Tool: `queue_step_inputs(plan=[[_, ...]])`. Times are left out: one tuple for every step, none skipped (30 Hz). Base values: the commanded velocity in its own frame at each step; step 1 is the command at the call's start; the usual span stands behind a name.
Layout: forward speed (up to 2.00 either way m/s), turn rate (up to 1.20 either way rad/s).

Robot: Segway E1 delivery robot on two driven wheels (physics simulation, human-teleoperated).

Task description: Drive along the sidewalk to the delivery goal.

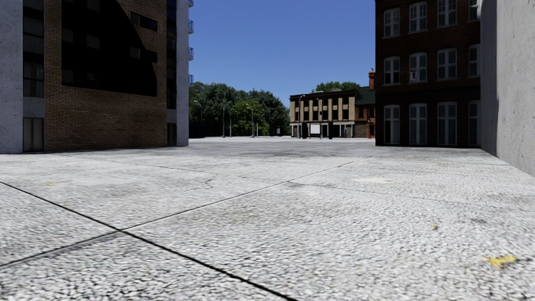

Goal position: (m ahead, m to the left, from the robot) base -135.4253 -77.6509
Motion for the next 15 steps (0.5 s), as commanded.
queue_step_inputs(plan=[[0.00,0.00],[0.00,0.00],[0.00,0.00],[0.00,0.00],[0.00,0.00],[0.00,0.00],[0.00,0.00],[0.00,0.00],[0.00,0.00],[0.00,0.00],[0.00,0.00],[0.00,0.00],[0.00,0.00],[0.00,0.00],[0.00,0.00]])
